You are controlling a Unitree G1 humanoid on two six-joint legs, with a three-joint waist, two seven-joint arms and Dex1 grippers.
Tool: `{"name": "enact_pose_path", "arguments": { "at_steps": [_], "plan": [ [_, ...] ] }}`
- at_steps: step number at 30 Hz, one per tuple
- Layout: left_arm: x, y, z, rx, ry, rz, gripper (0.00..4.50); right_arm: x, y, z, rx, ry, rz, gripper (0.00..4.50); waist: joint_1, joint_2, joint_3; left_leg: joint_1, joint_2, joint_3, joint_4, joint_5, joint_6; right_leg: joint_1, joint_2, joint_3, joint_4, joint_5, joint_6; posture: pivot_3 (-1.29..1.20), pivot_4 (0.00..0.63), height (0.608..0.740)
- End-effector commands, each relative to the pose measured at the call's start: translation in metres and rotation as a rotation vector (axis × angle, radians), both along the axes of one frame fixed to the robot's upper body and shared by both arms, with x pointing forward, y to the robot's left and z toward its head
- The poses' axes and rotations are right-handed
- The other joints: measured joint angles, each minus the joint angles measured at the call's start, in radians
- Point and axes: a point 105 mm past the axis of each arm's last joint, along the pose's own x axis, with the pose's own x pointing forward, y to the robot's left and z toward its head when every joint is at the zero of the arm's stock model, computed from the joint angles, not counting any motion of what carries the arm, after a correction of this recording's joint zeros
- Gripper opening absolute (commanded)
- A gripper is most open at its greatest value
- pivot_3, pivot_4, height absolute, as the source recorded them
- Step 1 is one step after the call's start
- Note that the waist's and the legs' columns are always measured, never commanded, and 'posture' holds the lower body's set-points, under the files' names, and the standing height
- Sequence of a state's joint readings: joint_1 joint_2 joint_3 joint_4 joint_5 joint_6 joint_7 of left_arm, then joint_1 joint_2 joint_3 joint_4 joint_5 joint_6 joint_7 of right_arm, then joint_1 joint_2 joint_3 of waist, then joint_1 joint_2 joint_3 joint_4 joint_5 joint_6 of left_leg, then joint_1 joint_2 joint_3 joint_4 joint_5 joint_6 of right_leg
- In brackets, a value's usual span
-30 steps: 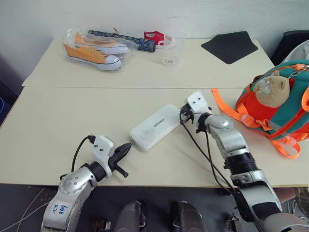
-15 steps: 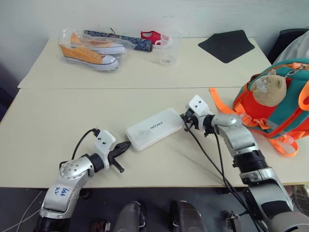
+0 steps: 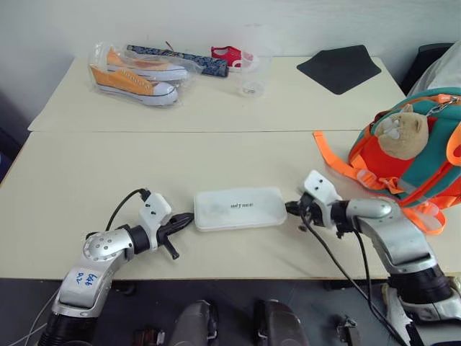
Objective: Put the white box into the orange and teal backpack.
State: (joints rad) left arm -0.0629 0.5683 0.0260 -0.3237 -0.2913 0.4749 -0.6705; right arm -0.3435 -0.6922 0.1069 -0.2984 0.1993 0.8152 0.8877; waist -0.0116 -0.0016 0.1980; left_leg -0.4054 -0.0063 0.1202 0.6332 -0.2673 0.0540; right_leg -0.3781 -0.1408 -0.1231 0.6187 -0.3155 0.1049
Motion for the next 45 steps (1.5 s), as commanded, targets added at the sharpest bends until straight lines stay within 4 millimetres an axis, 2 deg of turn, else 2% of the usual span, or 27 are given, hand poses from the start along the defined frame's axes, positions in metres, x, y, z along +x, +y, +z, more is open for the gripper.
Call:
{"name": "enact_pose_path", "arguments": {
  "at_steps": [1, 2, 4, 5, 6, 7, 10, 13, 16, 19, 24, 27, 29, 31, 35, 38, 41, 45],
  "plan": [
    [-0.007, -0.002, 0.004, -0.033, 0.035, -0.055, 0.00, -0.012, -0.003, 0.010, 0.016, -0.003, 0.013, 0.04, 0.003, 0.000, 0.000, 0.000, 0.000, 0.000, 0.000, 0.000, 0.000, 0.000, 0.000, 0.000, 0.000, 0.000, 0.000, 0.00, 0.150, 0.740],
    [-0.009, -0.001, 0.004, -0.039, 0.049, -0.060, 0.00, -0.013, -0.006, 0.009, 0.013, 0.001, 0.003, 0.04, 0.007, 0.000, 0.000, 0.000, 0.000, 0.000, 0.000, 0.000, 0.000, 0.000, 0.000, 0.000, 0.000, 0.000, 0.000, 0.00, 0.150, 0.740],
    [-0.011, 0.009, 0.004, -0.095, 0.139, -0.043, 0.37, -0.017, -0.014, 0.007, -0.009, 0.012, -0.015, 0.00, 0.010, 0.000, 0.000, 0.000, 0.000, 0.000, 0.000, 0.000, 0.000, 0.000, 0.000, 0.000, 0.000, 0.000, 0.000, 0.00, 0.150, 0.740],
    [-0.013, 0.017, 0.003, -0.137, 0.232, -0.023, 0.52, -0.019, -0.018, 0.005, -0.023, 0.016, -0.021, 0.00, 0.011, 0.000, 0.000, 0.000, 0.000, 0.000, 0.000, 0.000, 0.000, 0.000, 0.000, 0.000, 0.000, 0.000, 0.000, 0.00, 0.150, 0.740],
    [-0.017, 0.028, -0.004, -0.162, 0.397, 0.036, 0.62, -0.020, -0.021, 0.004, -0.036, 0.019, -0.025, 0.00, 0.011, -0.001, 0.000, 0.000, 0.000, 0.000, 0.000, 0.000, 0.000, 0.000, 0.000, 0.000, 0.000, 0.000, 0.000, 0.00, 0.150, 0.740],
    [-0.019, 0.033, -0.001, -0.213, 0.492, 0.045, 1.04, -0.021, -0.024, 0.003, -0.045, 0.021, -0.028, 0.00, 0.011, -0.001, 0.000, 0.000, 0.000, 0.000, 0.000, 0.000, 0.000, 0.000, 0.000, 0.000, 0.000, 0.000, 0.000, 0.00, 0.150, 0.740],
    [-0.014, 0.038, 0.016, -0.346, 0.644, 0.039, 1.83, -0.023, -0.028, 0.002, -0.056, 0.030, -0.028, 0.00, 0.014, -0.001, 0.000, 0.000, 0.000, -0.001, 0.001, 0.000, 0.000, 0.000, 0.000, 0.000, 0.000, 0.000, 0.000, 0.00, 0.150, 0.740],
    [-0.001, 0.043, 0.023, -0.454, 0.799, 0.072, 2.66, -0.022, -0.030, 0.000, -0.071, 0.032, -0.019, 0.00, 0.023, -0.002, 0.001, 0.000, 0.000, -0.001, 0.002, 0.000, 0.000, 0.001, 0.000, 0.000, 0.001, 0.000, 0.000, 0.00, 0.150, 0.740],
    [0.010, 0.030, 0.027, -0.498, 0.895, 0.042, 3.58, -0.020, -0.027, -0.002, -0.074, 0.026, -0.009, 0.00, 0.026, -0.002, 0.001, 0.000, 0.000, -0.001, 0.003, 0.000, 0.000, 0.001, 0.001, 0.000, 0.002, 0.000, 0.000, 0.00, 0.150, 0.740],
    [0.023, 0.013, 0.019, -0.487, 0.969, 0.058, 4.48, -0.017, -0.021, -0.003, -0.070, 0.016, 0.015, 0.00, 0.027, -0.004, 0.000, 0.000, 0.000, -0.001, 0.003, 0.001, 0.000, 0.001, 0.003, 0.000, 0.003, 0.000, 0.000, 0.00, 0.150, 0.740],
    [0.028, -0.013, 0.006, -0.422, 1.060, 0.029, 4.48, -0.013, -0.014, -0.011, -0.139, -0.009, 0.083, 0.00, 0.028, -0.005, -0.001, 0.001, 0.000, 0.000, 0.004, 0.001, -0.002, 0.002, 0.003, 0.001, 0.003, 0.000, 0.000, 0.00, 0.150, 0.740],
    [0.033, -0.029, 0.012, -0.456, 1.088, -0.021, 4.48, -0.009, -0.006, -0.014, -0.132, -0.023, 0.104, 0.00, 0.032, -0.008, -0.003, 0.003, 0.000, 0.000, 0.004, 0.001, -0.002, 0.003, 0.003, 0.001, 0.003, 0.000, 0.000, 0.00, 0.150, 0.740],
    [0.028, -0.038, 0.009, -0.417, 1.113, -0.061, 4.48, -0.006, -0.004, -0.017, -0.169, -0.043, 0.126, 0.00, 0.032, -0.011, -0.005, 0.003, 0.000, 0.000, 0.005, 0.001, -0.002, 0.003, 0.003, 0.001, 0.003, 0.000, 0.000, 0.00, 0.150, 0.740],
    [0.025, -0.044, 0.009, -0.414, 1.143, -0.095, 4.48, -0.005, -0.001, -0.020, -0.204, -0.061, 0.162, 0.00, 0.032, -0.013, -0.007, 0.003, 0.000, 0.000, 0.005, 0.001, -0.003, 0.003, 0.003, 0.002, 0.003, 0.000, 0.000, 0.00, 0.150, 0.740],
    [0.030, -0.053, 0.019, -0.469, 1.152, -0.139, 4.48, -0.003, 0.010, -0.016, -0.149, -0.071, 0.176, 0.00, 0.032, -0.017, -0.009, 0.003, 0.001, 0.000, 0.005, 0.001, -0.003, 0.003, 0.003, 0.002, 0.003, 0.000, 0.000, 0.00, 0.150, 0.740],
    [0.035, -0.054, 0.025, -0.514, 1.143, -0.140, 3.93, -0.005, 0.012, -0.016, -0.126, -0.067, 0.172, 0.00, 0.031, -0.018, -0.009, 0.003, 0.001, -0.001, 0.005, 0.001, -0.003, 0.003, 0.003, 0.002, 0.003, 0.000, 0.000, 0.00, 0.150, 0.740],
    [0.034, -0.055, 0.029, -0.534, 1.143, -0.164, 3.04, -0.010, 0.011, -0.017, -0.097, -0.061, 0.166, 0.00, 0.025, -0.018, -0.009, 0.002, 0.001, -0.001, 0.004, 0.001, -0.004, 0.002, 0.003, 0.002, 0.003, 0.000, 0.000, 0.00, 0.150, 0.740],
    [0.026, -0.058, 0.035, -0.548, 1.151, -0.235, 1.79, -0.018, 0.012, -0.010, 0.030, -0.060, 0.145, 0.00, 0.023, -0.018, -0.009, 0.001, 0.001, -0.001, 0.004, 0.001, -0.004, 0.001, 0.003, 0.001, 0.002, 0.000, 0.000, 0.00, 0.150, 0.740]
  ]
}}
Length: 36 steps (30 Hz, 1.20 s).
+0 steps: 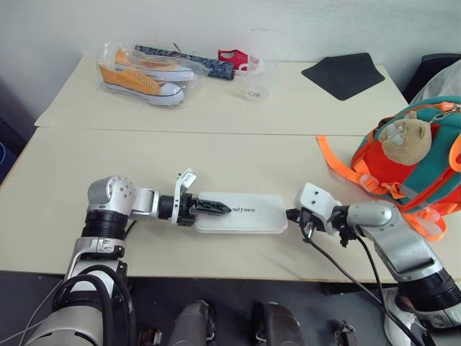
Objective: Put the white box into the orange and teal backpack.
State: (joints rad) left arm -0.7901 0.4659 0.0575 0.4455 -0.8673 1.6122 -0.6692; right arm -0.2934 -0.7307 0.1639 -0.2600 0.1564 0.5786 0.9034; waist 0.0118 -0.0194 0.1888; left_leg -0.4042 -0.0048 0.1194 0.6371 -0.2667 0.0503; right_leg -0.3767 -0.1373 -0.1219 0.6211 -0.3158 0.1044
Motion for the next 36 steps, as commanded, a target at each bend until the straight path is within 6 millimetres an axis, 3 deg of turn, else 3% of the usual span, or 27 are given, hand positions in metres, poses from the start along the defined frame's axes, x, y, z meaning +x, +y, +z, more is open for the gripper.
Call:
{"name": "enact_pose_path", "arguments": {
  "at_steps": [1, 3, 7, 14, 17, 19, 21, 26, 29, 32, 36],
  "plan": [
    [-0.009, -0.005, 0.014, -0.067, -0.032, -0.063, 1.53, -0.016, 0.004, 0.001, 0.122, 0.039, 0.014, 0.00, 0.000, 0.000, 0.000, 0.000, 0.000, 0.000, 0.000, 0.000, 0.000, 0.000, 0.000, 0.000, 0.000, 0.000, 0.000, 0.00, 0.150, 0.740],
    [-0.013, -0.001, 0.024, -0.105, -0.096, -0.060, 1.21, -0.021, -0.017, 0.005, 0.167, 0.008, -0.083, 0.18, 0.002, 0.000, 0.000, -0.001, 0.000, 0.000, 0.000, 0.000, 0.000, 0.000, 0.000, 0.000, -0.001, 0.000, 0.000, 0.00, 0.150, 0.740],
    [-0.006, 0.012, 0.057, -0.265, -0.504, 0.067, 1.21, -0.046, -0.051, 0.018, 0.264, -0.048, -0.216, 1.22, 0.009, 0.001, 0.001, -0.002, 0.000, -0.001, -0.001, 0.000, 0.001, 0.000, 0.000, 0.001, -0.002, 0.000, 0.000, 0.00, 0.150, 0.740],
    [-0.030, 0.018, 0.051, -0.205, -0.936, -0.066, 1.21, -0.100, -0.131, 0.017, 0.377, -0.236, -0.596, 3.48, 0.017, 0.004, 0.001, 0.000, 0.000, 0.000, -0.006, 0.000, -0.002, 0.001, 0.001, 0.002, -0.007, 0.000, 0.000, 0.00, 0.150, 0.740],
    [-0.030, 0.012, 0.042, -0.140, -1.193, -0.129, 1.21, -0.133, -0.187, 0.020, 0.381, -0.362, -0.853, 4.47, 0.015, 0.005, 0.001, 0.000, 0.000, 0.002, -0.008, 0.000, -0.001, 0.001, 0.001, 0.004, -0.011, 0.002, -0.002, 0.00, 0.150, 0.740],
    [-0.028, 0.006, 0.041, -0.139, -1.273, -0.118, 1.21, -0.143, -0.209, 0.029, 0.384, -0.448, -0.942, 4.47, 0.014, 0.006, 0.001, 0.000, 0.000, 0.003, -0.010, 0.000, -0.001, 0.000, 0.001, 0.005, -0.014, 0.003, -0.001, 0.00, 0.150, 0.740],
    [-0.027, 0.002, 0.040, -0.154, -1.287, -0.105, 1.21, -0.138, -0.217, 0.039, 0.385, -0.488, -0.938, 4.47, 0.008, 0.006, 0.001, 0.000, 0.000, 0.004, -0.011, -0.001, 0.000, 0.000, 0.001, 0.007, -0.016, 0.004, -0.002, 0.00, 0.150, 0.740],
    [-0.022, -0.002, 0.037, -0.135, -1.314, -0.130, 1.21, -0.087, -0.218, 0.066, 0.408, -0.533, -0.811, 4.47, -0.021, 0.010, 0.003, 0.001, 0.000, 0.004, -0.010, -0.001, 0.002, -0.001, 0.002, 0.008, -0.014, 0.004, -0.002, 0.00, 0.150, 0.740],
    [-0.018, -0.001, 0.037, -0.118, -1.314, -0.139, 1.21, -0.046, -0.202, 0.078, 0.483, -0.489, -0.675, 4.47, -0.021, 0.011, 0.004, 0.001, 0.001, 0.004, -0.007, 0.000, 0.003, -0.001, 0.004, 0.007, -0.010, 0.004, -0.002, 0.00, 0.150, 0.740],
    [-0.021, 0.003, 0.036, -0.118, -1.270, -0.158, 1.21, -0.016, -0.181, 0.085, 0.544, -0.439, -0.562, 3.91, -0.012, 0.012, 0.004, 0.001, 0.002, 0.002, -0.006, 0.003, 0.008, -0.001, 0.004, 0.006, -0.009, 0.004, -0.003, 0.00, 0.150, 0.740],
    [-0.022, 0.011, 0.041, -0.108, -1.248, -0.127, 1.21, 0.011, -0.152, 0.092, 0.598, -0.410, -0.449, 2.56, -0.011, 0.014, 0.006, -0.001, 0.001, 0.001, -0.004, 0.003, 0.009, -0.001, 0.004, 0.003, -0.009, 0.003, -0.003, 0.00, 0.150, 0.740]
  ]
}}
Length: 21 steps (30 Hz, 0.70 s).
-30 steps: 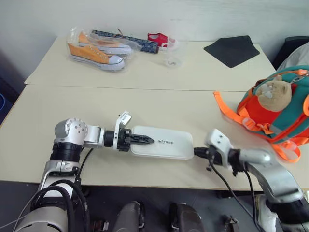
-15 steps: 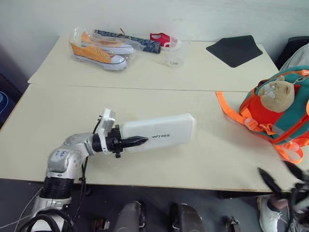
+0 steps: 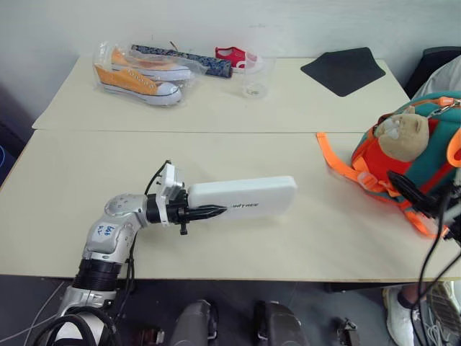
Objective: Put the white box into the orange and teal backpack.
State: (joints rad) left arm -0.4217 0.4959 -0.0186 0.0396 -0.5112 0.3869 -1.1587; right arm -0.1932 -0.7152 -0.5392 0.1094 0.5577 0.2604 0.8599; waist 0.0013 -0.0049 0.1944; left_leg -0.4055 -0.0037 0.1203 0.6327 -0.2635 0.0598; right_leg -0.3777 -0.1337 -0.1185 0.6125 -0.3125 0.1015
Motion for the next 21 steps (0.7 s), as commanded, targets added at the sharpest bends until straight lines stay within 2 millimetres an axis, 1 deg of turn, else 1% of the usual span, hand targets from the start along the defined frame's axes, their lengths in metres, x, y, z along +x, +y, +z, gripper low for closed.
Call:
{"name": "enact_pose_path", "arguments": {
  "at_steps": [1, 2, 5, 7, 8, 10, 12, 14, 16, 17, 18, 19, 21],
  "plan": [
    [-0.004, 0.006, 0.019, -0.046, -0.043, 0.009, 1.21, 0.011, 0.021, 0.006, -0.007, -0.021, 0.091, 2.26, 0.000, 0.000, 0.000, 0.000, 0.000, 0.000, 0.001, 0.000, 0.000, 0.001, 0.000, 0.000, 0.000, 0.000, 0.000, 0.00, 0.150, 0.740],
    [-0.002, 0.009, 0.020, -0.057, -0.041, 0.037, 1.21, 0.013, 0.027, 0.005, -0.007, -0.019, 0.115, 1.88, -0.001, 0.000, 0.000, 0.000, 0.000, 0.000, 0.002, 0.000, 0.001, 0.001, 0.000, -0.001, 0.000, 0.000, 0.000, 0.00, 0.150, 0.740],
    [0.007, 0.025, 0.026, -0.131, -0.011, 0.175, 1.21, 0.021, 0.064, 0.008, -0.013, -0.038, 0.241, 0.80, -0.004, 0.000, 0.000, 0.000, 0.000, 0.000, 0.004, -0.001, 0.002, 0.003, 0.000, -0.001, 0.001, 0.001, 0.001, 0.00, 0.150, 0.740],
    [0.008, 0.037, 0.023, -0.145, 0.035, 0.250, 1.21, 0.022, 0.097, 0.014, 0.003, -0.063, 0.353, 0.14, -0.009, 0.000, 0.000, 0.000, 0.000, 0.000, 0.005, -0.001, 0.002, 0.002, 0.000, 0.000, 0.001, 0.001, 0.001, 0.00, 0.150, 0.740],
    [0.008, 0.043, 0.023, -0.152, 0.044, 0.280, 1.21, 0.020, 0.115, 0.017, 0.014, -0.078, 0.411, 0.03, -0.016, 0.000, 0.000, 0.000, 0.000, 0.000, 0.005, -0.001, 0.002, 0.002, 0.000, 0.000, 0.001, 0.001, 0.001, 0.00, 0.150, 0.740],
    [0.012, 0.059, 0.020, -0.168, 0.067, 0.370, 1.21, 0.013, 0.153, 0.023, 0.058, -0.096, 0.548, 0.03, -0.026, 0.000, 0.000, 0.001, 0.001, -0.001, 0.004, -0.001, 0.000, 0.001, 0.000, 0.000, 0.007, 0.001, 0.001, 0.00, 0.150, 0.740],
    [0.017, 0.075, 0.019, -0.191, 0.076, 0.461, 1.21, -0.003, 0.190, 0.028, 0.069, -0.092, 0.707, 0.03, -0.029, 0.000, 0.000, 0.001, 0.001, -0.001, 0.003, 0.000, -0.001, 0.000, 0.000, -0.001, 0.008, 0.001, 0.001, 0.00, 0.150, 0.740],
    [0.019, 0.087, 0.020, -0.190, 0.066, 0.509, 1.21, -0.021, 0.211, 0.032, 0.057, -0.079, 0.829, 0.03, -0.029, 0.000, 0.000, 0.000, 0.001, -0.001, 0.002, 0.000, -0.002, -0.001, 0.001, -0.001, 0.008, 0.000, 0.001, 0.00, 0.150, 0.740],
    [0.020, 0.098, 0.027, -0.197, 0.045, 0.535, 1.21, -0.045, 0.222, 0.039, 0.040, -0.042, 0.965, 0.03, -0.027, 0.001, 0.001, 0.000, 0.001, -0.001, 0.001, -0.001, -0.002, -0.001, 0.000, -0.001, 0.008, 0.000, 0.001, 0.00, 0.150, 0.740],
    [0.018, 0.101, 0.035, -0.216, 0.035, 0.530, 1.21, -0.059, 0.223, 0.043, 0.053, -0.008, 1.032, 0.03, -0.027, 0.001, 0.001, 0.000, 0.001, -0.001, 0.001, -0.001, -0.001, -0.001, 0.000, 0.000, 0.007, 0.000, 0.001, 0.00, 0.150, 0.740],
    [0.017, 0.103, 0.041, -0.230, 0.030, 0.523, 1.21, -0.068, 0.224, 0.046, 0.062, 0.018, 1.073, 0.03, -0.026, 0.000, 0.001, 0.000, 0.000, -0.002, 0.001, -0.002, -0.001, -0.001, 0.000, 0.000, 0.007, 0.000, 0.001, 0.00, 0.150, 0.740],
    [0.014, 0.104, 0.048, -0.246, 0.023, 0.509, 1.21, -0.076, 0.222, 0.048, 0.071, 0.055, 1.108, 0.03, -0.025, 0.000, 0.001, -0.001, 0.000, -0.002, 0.002, -0.003, 0.000, -0.001, -0.001, 0.000, 0.006, 0.000, 0.001, 0.00, 0.150, 0.740],
    [0.004, 0.105, 0.069, -0.306, 0.023, 0.439, 1.21, -0.091, 0.212, 0.045, 0.055, 0.151, 1.150, 0.03, -0.017, -0.001, 0.002, -0.001, 0.000, -0.004, 0.002, -0.006, -0.003, 0.000, -0.002, 0.000, 0.005, 0.000, 0.001, 0.00, 0.150, 0.740]
  ]
}}
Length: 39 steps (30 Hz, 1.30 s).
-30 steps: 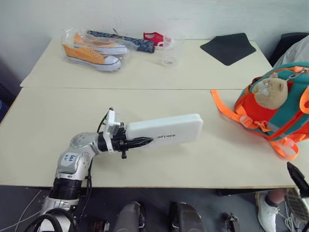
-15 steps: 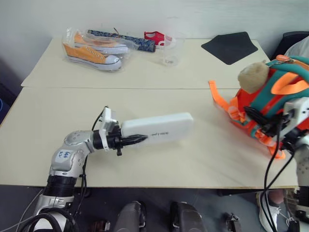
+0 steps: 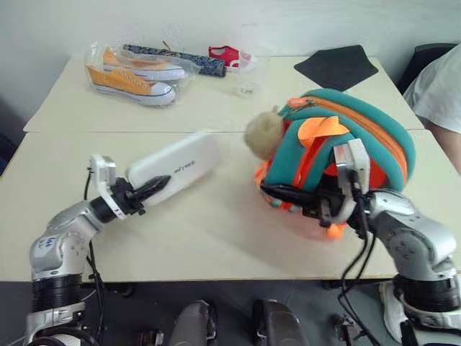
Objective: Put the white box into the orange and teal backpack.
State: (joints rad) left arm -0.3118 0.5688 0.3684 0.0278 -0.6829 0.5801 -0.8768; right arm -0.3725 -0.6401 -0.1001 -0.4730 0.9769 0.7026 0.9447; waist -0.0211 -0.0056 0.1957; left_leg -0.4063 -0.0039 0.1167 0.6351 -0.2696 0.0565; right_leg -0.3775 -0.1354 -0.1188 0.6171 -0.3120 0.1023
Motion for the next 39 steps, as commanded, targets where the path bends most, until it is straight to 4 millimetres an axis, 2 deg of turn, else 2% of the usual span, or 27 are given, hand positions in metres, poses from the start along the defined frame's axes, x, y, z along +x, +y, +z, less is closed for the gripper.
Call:
{"name": "enact_pose_path", "arguments": {
  "at_steps": [1, 4, 6, 9, 13, 20, 22, 25, 27, 30, 34, 36, 39],
  "plan": [
    [-0.022, 0.000, 0.058, -0.106, -0.123, -0.140, 1.21, -0.033, -0.017, 0.003, -0.072, 0.088, 0.108, 0.03, 0.012, -0.001, 0.001, 0.000, 0.000, 0.000, 0.000, -0.001, 0.000, 0.000, 0.000, 0.000, -0.002, 0.000, 0.000, 0.00, 0.150, 0.740],
    [-0.036, -0.006, 0.087, -0.127, -0.185, -0.199, 1.21, -0.033, -0.046, -0.006, -0.155, 0.164, 0.048, 0.03, 0.023, -0.004, 0.002, -0.002, -0.001, -0.001, 0.000, -0.003, 0.000, 0.001, 0.000, 0.000, -0.008, 0.000, 0.000, 0.00, 0.150, 0.740],
    [-0.040, -0.014, 0.097, -0.145, -0.213, -0.223, 1.21, -0.030, -0.055, -0.004, -0.160, 0.165, 0.006, 0.03, 0.023, -0.004, 0.002, -0.002, -0.001, -0.002, 0.001, -0.003, 0.001, 0.002, -0.001, 0.000, -0.009, 0.000, 0.000, 0.00, 0.150, 0.740],
    [-0.048, -0.039, 0.103, -0.105, -0.224, -0.326, 1.21, -0.018, -0.058, -0.003, -0.153, 0.143, -0.060, 0.03, 0.023, -0.004, 0.002, -0.001, -0.001, -0.001, 0.001, -0.002, 0.003, 0.003, 0.000, 0.000, -0.009, 0.000, 0.000, 0.00, 0.150, 0.740],
    [-0.048, -0.056, 0.102, -0.065, -0.244, -0.383, 1.21, -0.014, -0.051, -0.006, -0.138, 0.130, -0.062, 0.03, 0.023, -0.004, 0.002, 0.000, -0.001, -0.001, 0.001, 0.000, 0.000, 0.003, 0.002, 0.000, -0.007, 0.000, 0.000, 0.00, 0.150, 0.740],
    [-0.024, -0.080, 0.070, 0.139, -0.226, -0.424, 1.21, -0.005, -0.050, -0.001, -0.135, 0.097, -0.092, 0.03, 0.036, -0.004, 0.002, 0.000, 0.000, 0.001, 0.001, 0.002, -0.003, 0.002, 0.003, 0.001, -0.005, 0.000, 0.000, 0.00, 0.150, 0.740],
    [-0.023, -0.088, 0.060, 0.265, -0.238, -0.489, 1.21, -0.007, -0.051, -0.002, -0.142, 0.101, -0.094, 0.03, 0.044, -0.004, 0.002, -0.001, 0.000, 0.001, 0.001, 0.002, -0.003, 0.001, 0.003, 0.001, -0.005, 0.000, 0.000, 0.00, 0.150, 0.740],
    [-0.010, -0.098, 0.044, 0.494, -0.249, -0.523, 1.21, -0.006, -0.053, -0.002, -0.157, 0.103, -0.099, 0.03, 0.050, -0.004, 0.002, -0.001, 0.000, 0.001, 0.001, 0.001, -0.003, 0.001, 0.003, 0.001, -0.006, 0.000, 0.000, 0.00, 0.150, 0.740],
    [0.002, -0.111, 0.045, 0.563, -0.285, -0.527, 1.21, -0.005, -0.053, -0.003, -0.161, 0.102, -0.102, 0.03, 0.053, -0.004, 0.002, -0.001, -0.001, 0.001, 0.001, 0.001, -0.002, 0.001, 0.002, 0.001, -0.006, 0.000, 0.000, 0.00, 0.150, 0.740],
    [0.016, -0.160, 0.061, 0.543, -0.321, -0.588, 1.21, -0.006, -0.050, -0.003, -0.153, 0.104, -0.096, 0.03, 0.064, -0.004, 0.002, -0.001, -0.001, 0.001, 0.002, 0.001, -0.001, 0.002, 0.001, 0.001, -0.007, 0.001, 0.001, 0.00, 0.150, 0.740],
    [0.022, -0.228, 0.067, 0.520, -0.335, -0.696, 1.21, -0.008, -0.044, -0.014, -0.194, 0.096, -0.080, 0.03, 0.073, -0.004, 0.002, -0.006, 0.000, 0.000, 0.011, 0.001, 0.007, 0.001, 0.002, 0.000, -0.006, 0.001, 0.002, 0.00, 0.150, 0.740],
    [0.025, -0.248, 0.063, 0.494, -0.335, -0.718, 1.21, -0.004, -0.041, -0.017, -0.209, 0.074, -0.089, 0.03, 0.068, -0.004, 0.002, -0.009, 0.000, 0.000, 0.013, 0.000, 0.009, -0.001, 0.003, 0.000, -0.006, 0.001, 0.002, 0.00, 0.150, 0.740],
    [0.026, -0.260, 0.053, 0.484, -0.357, -0.736, 1.21, 0.000, -0.039, -0.018, -0.206, 0.048, -0.112, 0.03, 0.055, -0.004, 0.002, -0.010, 0.000, 0.001, 0.014, 0.000, 0.010, -0.001, 0.004, -0.001, -0.005, 0.002, 0.003, 0.00, 0.150, 0.740]
  ]
}}
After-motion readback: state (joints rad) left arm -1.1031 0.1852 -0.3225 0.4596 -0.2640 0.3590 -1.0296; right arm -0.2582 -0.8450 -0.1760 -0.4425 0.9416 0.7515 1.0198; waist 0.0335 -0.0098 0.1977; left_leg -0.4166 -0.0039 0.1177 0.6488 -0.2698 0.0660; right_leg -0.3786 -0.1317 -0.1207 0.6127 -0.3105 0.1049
